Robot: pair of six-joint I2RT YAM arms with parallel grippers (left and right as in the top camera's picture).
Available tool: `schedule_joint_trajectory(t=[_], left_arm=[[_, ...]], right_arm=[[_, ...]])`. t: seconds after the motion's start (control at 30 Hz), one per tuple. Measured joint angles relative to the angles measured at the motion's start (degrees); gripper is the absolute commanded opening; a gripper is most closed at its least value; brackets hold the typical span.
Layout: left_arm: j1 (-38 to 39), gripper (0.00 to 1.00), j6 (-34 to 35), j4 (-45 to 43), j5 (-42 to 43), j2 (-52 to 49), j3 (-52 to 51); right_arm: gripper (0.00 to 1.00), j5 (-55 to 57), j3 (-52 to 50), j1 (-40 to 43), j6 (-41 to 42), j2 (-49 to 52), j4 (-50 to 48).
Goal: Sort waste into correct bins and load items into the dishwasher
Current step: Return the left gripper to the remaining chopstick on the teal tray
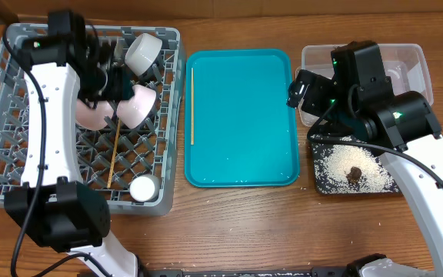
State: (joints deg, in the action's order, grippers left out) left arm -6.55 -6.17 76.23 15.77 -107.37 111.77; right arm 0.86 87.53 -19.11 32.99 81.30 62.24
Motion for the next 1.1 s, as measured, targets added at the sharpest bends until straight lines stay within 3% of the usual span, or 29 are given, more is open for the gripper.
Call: schedule_joint_trajectory(t=[0.17, 0.47, 0.67, 1.1], left_arm=[[9.6, 0.54, 4.4, -3.5, -0.6, 0.1, 4.7], [26.6, 0.6, 19.9, -7.8, -17.4, -7.2, 4.7], [28.2, 0.69, 24.8, -8.8, -22.5, -16.6, 4.7], [27.4, 0.66, 25.8, -11.8, -24.2, -26.1, 4.7]], right_arm=[[1.0, 0.0, 0.0, 0.0, 0.0, 0.0, 0.0], [1.0, 0.0, 0.0, 0.0, 0.0, 0.0, 0.0], [1.0, 0.0, 0.0, 0.0, 0.0, 0.0, 0.0], [1.0, 0.0, 0.0, 0.0, 0.0, 0.0, 0.0]])
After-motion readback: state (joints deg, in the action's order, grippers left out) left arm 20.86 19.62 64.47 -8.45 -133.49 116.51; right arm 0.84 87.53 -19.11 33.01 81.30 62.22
